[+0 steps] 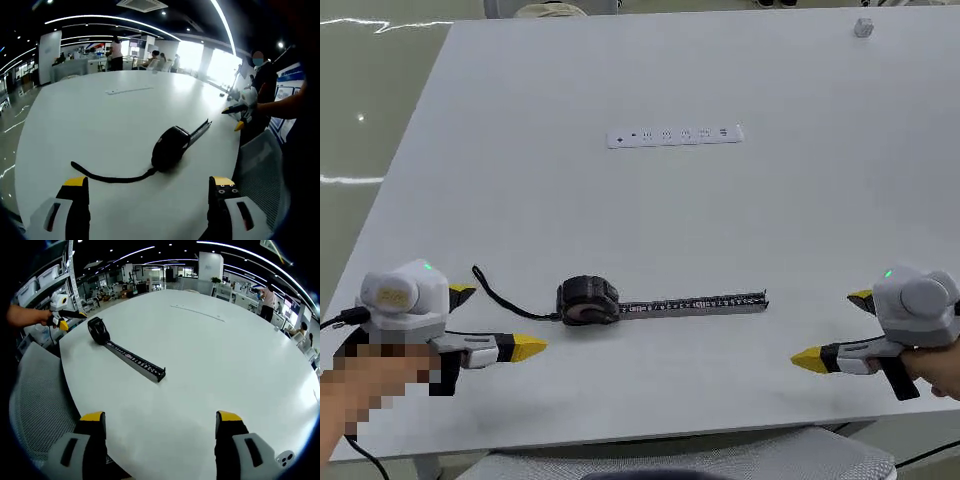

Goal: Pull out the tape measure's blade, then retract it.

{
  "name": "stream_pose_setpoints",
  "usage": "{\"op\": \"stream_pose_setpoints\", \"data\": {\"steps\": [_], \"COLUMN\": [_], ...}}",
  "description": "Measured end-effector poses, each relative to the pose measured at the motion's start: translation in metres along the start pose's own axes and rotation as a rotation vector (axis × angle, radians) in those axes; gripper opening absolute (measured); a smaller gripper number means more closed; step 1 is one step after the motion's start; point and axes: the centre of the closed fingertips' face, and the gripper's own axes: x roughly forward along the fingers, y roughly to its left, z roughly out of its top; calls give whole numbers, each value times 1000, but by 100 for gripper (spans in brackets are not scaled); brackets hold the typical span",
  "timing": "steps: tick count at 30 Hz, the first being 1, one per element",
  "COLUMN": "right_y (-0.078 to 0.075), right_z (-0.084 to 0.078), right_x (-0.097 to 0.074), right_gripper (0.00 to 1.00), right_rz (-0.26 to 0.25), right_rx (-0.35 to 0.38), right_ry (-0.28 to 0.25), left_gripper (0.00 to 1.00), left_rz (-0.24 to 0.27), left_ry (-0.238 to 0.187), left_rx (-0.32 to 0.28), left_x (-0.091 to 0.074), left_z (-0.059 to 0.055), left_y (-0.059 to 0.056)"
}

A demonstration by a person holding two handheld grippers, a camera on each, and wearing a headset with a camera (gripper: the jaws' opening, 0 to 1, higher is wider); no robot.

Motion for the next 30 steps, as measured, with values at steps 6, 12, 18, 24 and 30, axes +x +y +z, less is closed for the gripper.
{"op": "stream_pose_setpoints", "data": {"steps": [6,12,18,24,30], "right_y": [-1,-9,-5,2,4], "right_z": [0,7,-15,-25,-27], "right_x": [-14,-37,-45,-54,-54], "right_gripper": [100,100,100,100,100], "right_rz": [-45,-94,-93,-105,-102], "right_rx": [38,23,28,59,39], "right_ry": [-63,-137,-99,-94,-84], "left_gripper": [100,100,100,100,100], "left_rz": [-7,18,22,43,55], "left_ry": [-45,-74,-112,-107,-109], "left_rx": [-44,-34,-54,-63,-71], "left_x": [-15,-27,-39,-50,-51], "left_z": [-6,-12,-15,-24,-25], "left_y": [-4,-15,-22,-15,-9]}}
